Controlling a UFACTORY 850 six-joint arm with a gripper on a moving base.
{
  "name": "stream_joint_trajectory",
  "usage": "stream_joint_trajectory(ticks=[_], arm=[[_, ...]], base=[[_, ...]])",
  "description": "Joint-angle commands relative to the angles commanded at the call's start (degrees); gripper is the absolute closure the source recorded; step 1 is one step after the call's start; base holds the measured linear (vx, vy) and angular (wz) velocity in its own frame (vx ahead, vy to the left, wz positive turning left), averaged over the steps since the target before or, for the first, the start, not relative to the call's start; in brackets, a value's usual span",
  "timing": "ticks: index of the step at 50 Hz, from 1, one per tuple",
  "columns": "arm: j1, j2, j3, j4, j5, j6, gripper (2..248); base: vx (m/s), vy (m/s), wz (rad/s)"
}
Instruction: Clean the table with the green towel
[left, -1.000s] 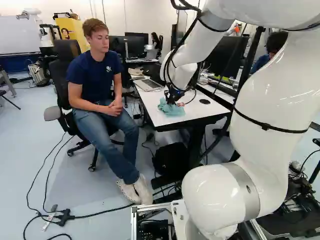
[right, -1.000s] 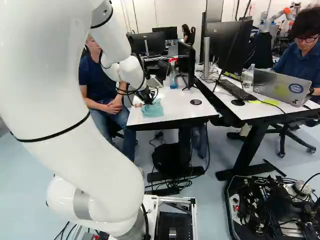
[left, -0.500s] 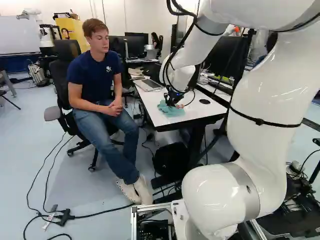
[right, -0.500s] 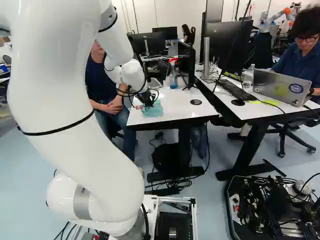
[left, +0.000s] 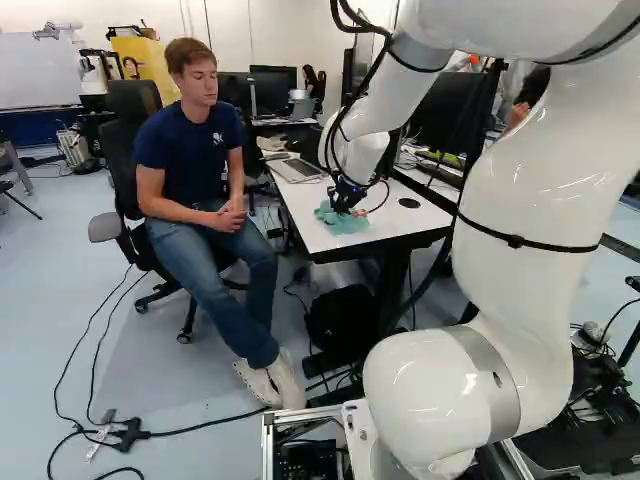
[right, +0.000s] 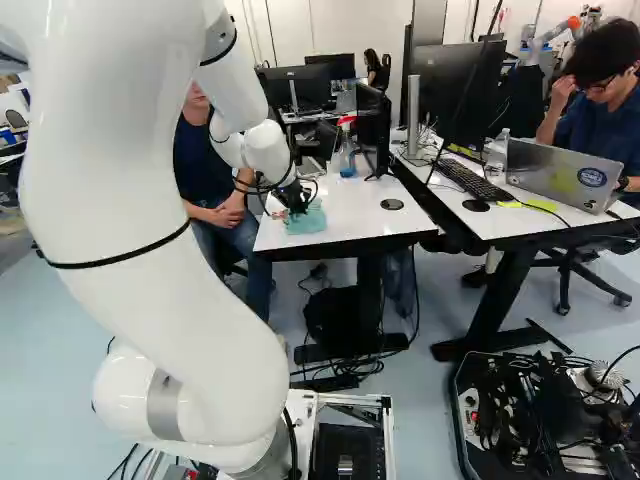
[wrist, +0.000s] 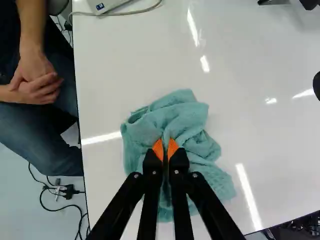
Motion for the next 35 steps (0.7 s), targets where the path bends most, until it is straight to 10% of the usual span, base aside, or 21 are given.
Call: stream_joint_trajectory(ticks=[35], arm=[[0.0,1.5,0.3,0.0,0.0,0.0,219]], base=[[0.0,0.0,0.0]])
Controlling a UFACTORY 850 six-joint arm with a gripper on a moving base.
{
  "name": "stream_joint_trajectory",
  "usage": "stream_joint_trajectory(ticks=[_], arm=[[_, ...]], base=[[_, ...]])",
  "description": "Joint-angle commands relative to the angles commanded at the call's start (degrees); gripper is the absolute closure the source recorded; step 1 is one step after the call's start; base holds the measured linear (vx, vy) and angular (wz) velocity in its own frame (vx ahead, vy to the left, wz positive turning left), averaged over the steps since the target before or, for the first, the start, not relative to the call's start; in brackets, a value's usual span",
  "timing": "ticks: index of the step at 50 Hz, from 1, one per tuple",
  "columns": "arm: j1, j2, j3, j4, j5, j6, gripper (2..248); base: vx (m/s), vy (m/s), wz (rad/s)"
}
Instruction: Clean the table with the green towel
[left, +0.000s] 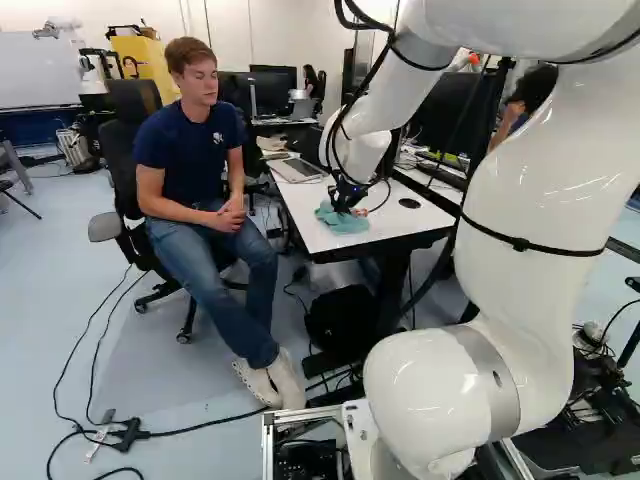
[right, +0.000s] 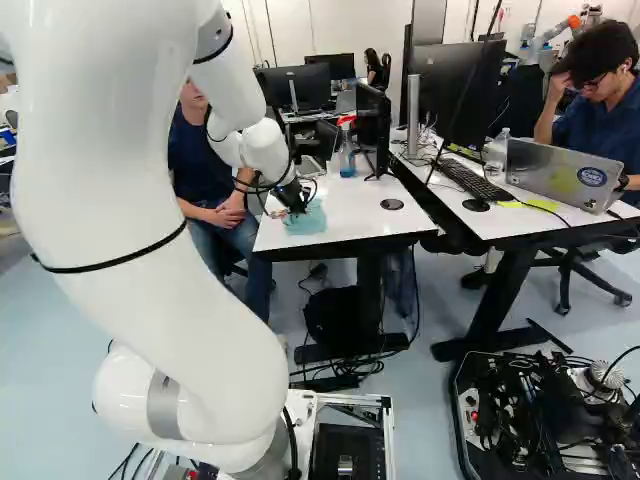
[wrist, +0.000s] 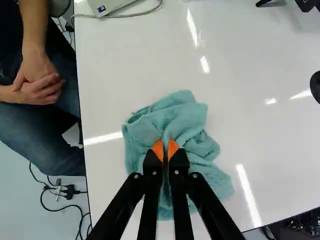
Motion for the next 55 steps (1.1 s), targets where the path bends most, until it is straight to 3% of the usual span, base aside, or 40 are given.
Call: stream_joint_trajectory(ticks=[28,55], arm=[[0.0,2.7,0.6,0.0,0.0,0.0,219],[0.0,2.0,0.4,0.0,0.0,0.0,219]], base=[[0.0,0.0,0.0],[0.0,0.0,0.0]])
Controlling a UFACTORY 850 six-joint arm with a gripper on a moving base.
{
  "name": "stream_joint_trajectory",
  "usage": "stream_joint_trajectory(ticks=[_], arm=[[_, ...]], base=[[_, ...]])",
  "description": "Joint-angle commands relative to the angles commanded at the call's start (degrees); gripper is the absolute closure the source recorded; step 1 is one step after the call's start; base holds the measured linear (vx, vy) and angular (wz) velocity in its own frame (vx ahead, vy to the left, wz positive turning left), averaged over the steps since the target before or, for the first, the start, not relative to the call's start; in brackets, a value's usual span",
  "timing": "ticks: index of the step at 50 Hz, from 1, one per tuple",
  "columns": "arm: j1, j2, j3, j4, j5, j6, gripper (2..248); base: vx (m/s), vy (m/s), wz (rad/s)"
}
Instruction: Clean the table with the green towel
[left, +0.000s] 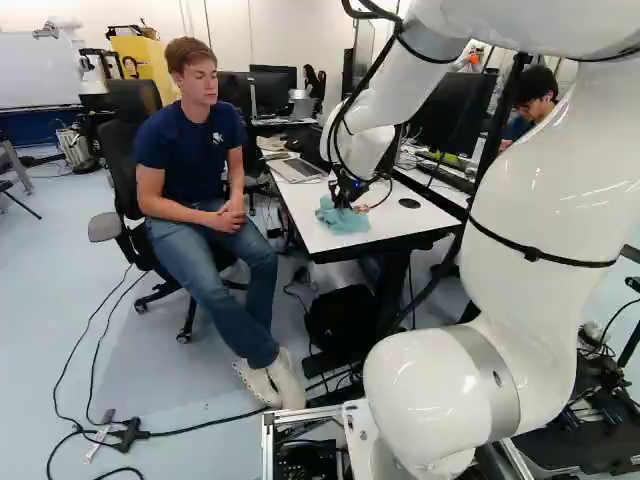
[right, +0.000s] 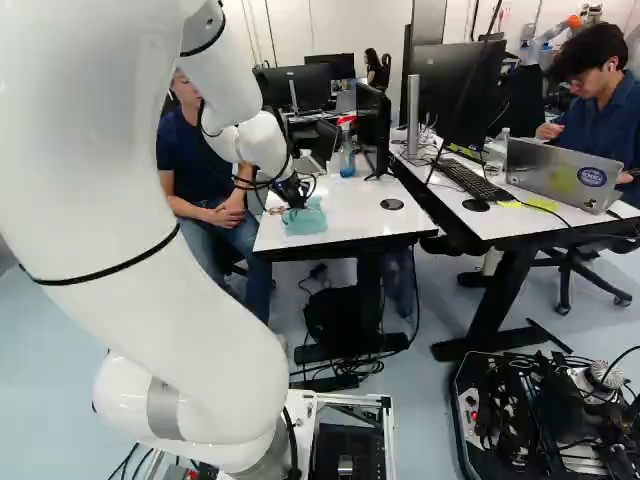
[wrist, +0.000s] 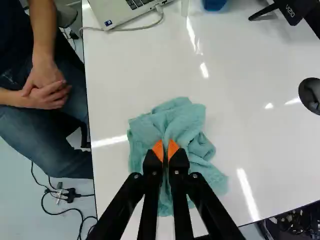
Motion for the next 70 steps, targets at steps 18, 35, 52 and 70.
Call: stream_joint_trajectory(ticks=[18,35,52,70], arm=[[0.0,-0.4,-0.1,0.0,0.0,0.0,219],[0.0,-0.4,-0.1,0.0,0.0,0.0,219],[-0.2,-0.4,-0.1,0.0,0.0,0.0,219],[-3.4,-0.2,0.2,0.0,0.0,0.0,219]], base=[[0.0,0.0,0.0],[0.0,0.0,0.0],[0.0,0.0,0.0],[0.0,0.0,0.0]])
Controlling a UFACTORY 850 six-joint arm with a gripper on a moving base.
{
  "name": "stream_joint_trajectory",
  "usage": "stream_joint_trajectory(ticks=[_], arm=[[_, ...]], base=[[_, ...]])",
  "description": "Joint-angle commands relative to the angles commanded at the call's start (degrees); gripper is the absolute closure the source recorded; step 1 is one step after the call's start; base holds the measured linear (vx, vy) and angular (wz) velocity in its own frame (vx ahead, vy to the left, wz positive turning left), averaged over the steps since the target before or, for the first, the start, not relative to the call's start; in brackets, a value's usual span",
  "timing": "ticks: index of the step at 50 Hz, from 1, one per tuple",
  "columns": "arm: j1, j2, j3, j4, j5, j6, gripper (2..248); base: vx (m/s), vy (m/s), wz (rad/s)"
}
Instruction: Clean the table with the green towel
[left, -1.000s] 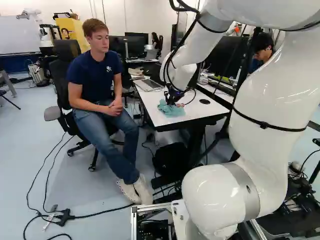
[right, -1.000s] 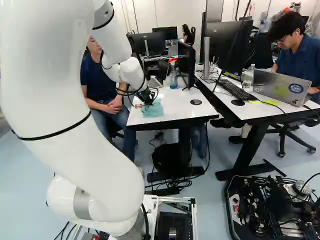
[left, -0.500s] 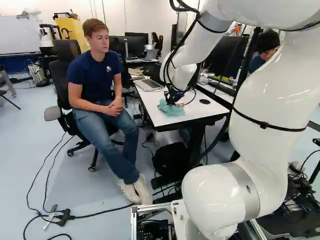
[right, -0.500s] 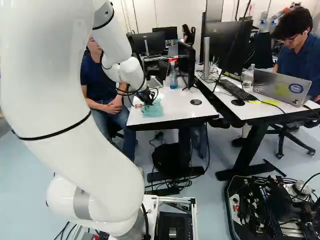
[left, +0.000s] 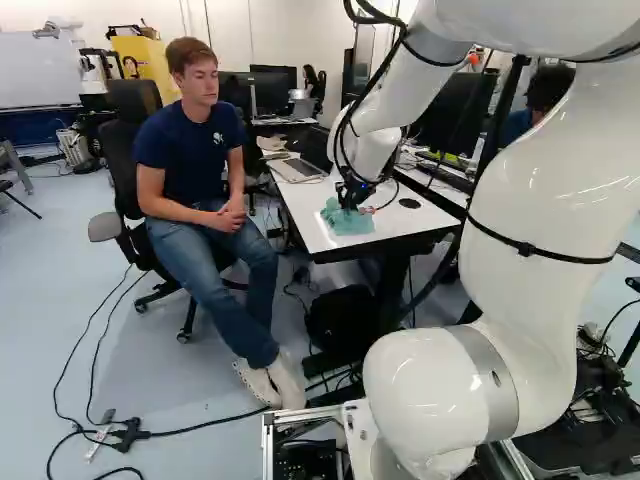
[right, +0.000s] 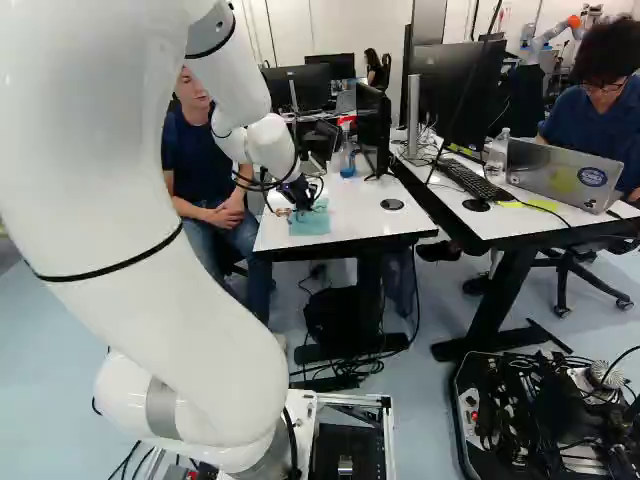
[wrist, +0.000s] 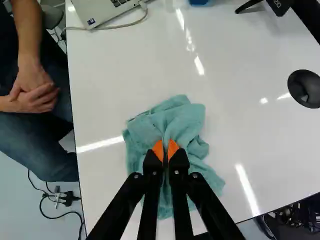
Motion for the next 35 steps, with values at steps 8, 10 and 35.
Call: stream_joint_trajectory(ticks=[8,10,35], arm=[[-1.6,0.2,0.2,0.0,0.0,0.0,219],[-2.1,0.4,0.4,0.0,0.0,0.0,219],[-2.8,3.2,3.4,0.0,0.0,0.0,219]], base=[[0.0,0.0,0.0],[0.0,0.0,0.0],[0.0,0.0,0.0]])
